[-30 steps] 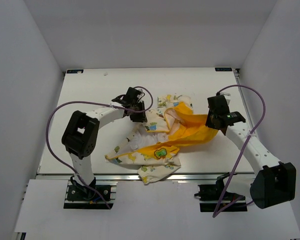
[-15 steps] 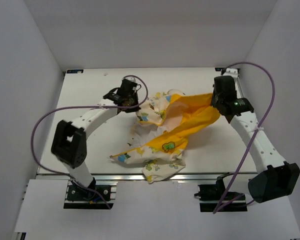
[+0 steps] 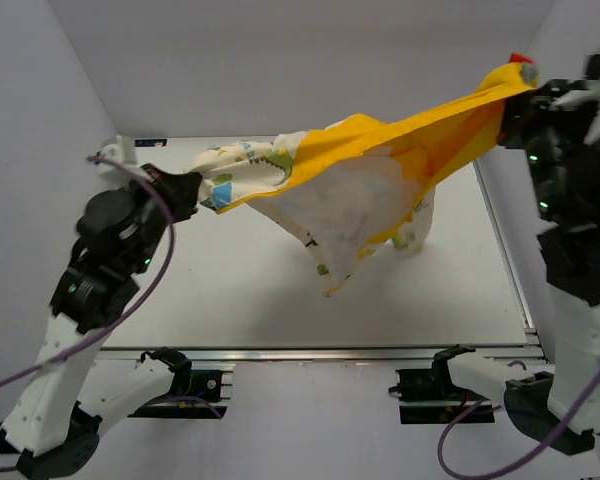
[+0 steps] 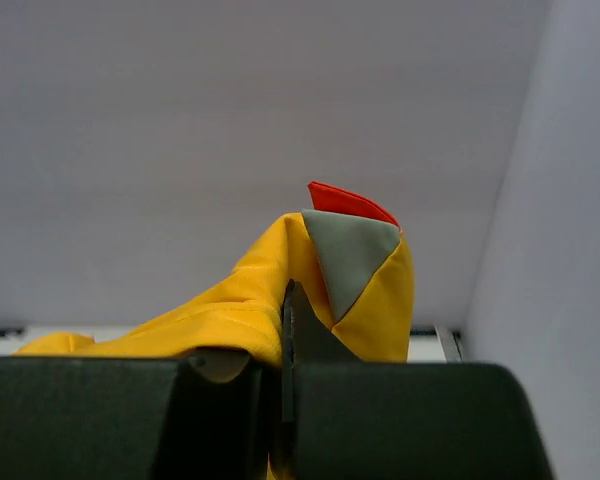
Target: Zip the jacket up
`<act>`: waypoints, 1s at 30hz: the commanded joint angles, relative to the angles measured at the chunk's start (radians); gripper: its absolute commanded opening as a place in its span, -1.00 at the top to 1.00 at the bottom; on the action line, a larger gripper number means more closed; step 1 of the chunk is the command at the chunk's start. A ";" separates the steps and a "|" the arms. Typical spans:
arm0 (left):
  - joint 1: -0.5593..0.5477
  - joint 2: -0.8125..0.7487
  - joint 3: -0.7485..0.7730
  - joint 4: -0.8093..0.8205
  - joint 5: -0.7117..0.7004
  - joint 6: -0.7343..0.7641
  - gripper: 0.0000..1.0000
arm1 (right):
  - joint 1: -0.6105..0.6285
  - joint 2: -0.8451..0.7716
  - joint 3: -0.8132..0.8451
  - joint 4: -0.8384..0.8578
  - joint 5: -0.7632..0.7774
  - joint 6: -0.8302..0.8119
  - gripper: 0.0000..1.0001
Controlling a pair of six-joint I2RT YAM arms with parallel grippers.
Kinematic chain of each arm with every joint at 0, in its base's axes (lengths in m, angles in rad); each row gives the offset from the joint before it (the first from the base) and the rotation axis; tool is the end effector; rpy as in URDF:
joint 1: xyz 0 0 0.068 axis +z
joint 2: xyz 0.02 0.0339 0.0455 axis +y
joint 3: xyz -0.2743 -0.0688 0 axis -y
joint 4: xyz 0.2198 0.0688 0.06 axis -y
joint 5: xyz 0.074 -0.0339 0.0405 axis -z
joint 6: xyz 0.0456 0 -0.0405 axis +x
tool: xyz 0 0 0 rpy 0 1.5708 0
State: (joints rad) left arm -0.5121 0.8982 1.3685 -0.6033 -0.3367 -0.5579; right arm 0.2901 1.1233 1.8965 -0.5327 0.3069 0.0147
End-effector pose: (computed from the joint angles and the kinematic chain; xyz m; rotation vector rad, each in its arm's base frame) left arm 0.1241 -0.0525 0.4656 -0.2924 1.6977 -0.5111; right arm 0.1293 0.0242 0.5852 0.0764 1.3398 0.0535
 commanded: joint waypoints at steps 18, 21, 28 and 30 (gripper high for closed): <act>0.006 -0.168 0.006 -0.076 -0.065 -0.068 1.00 | -0.003 0.030 0.167 0.188 -0.152 0.051 1.00; 0.007 -0.119 -0.119 -0.066 -0.102 -0.122 1.00 | -0.003 0.166 0.127 0.191 -0.140 0.070 1.00; 0.082 0.120 -0.331 -0.075 -0.144 -0.261 1.00 | -0.002 0.663 0.137 0.165 -0.126 0.134 1.00; 0.124 0.163 -0.391 -0.021 -0.004 -0.260 0.89 | 0.009 0.775 0.171 0.151 -0.163 0.155 1.00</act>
State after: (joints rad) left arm -0.4480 1.0523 1.0328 -0.6468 -0.4156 -0.7708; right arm 0.2916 1.7687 2.0281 -0.3557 0.1520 0.1204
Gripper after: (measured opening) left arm 0.052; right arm 0.046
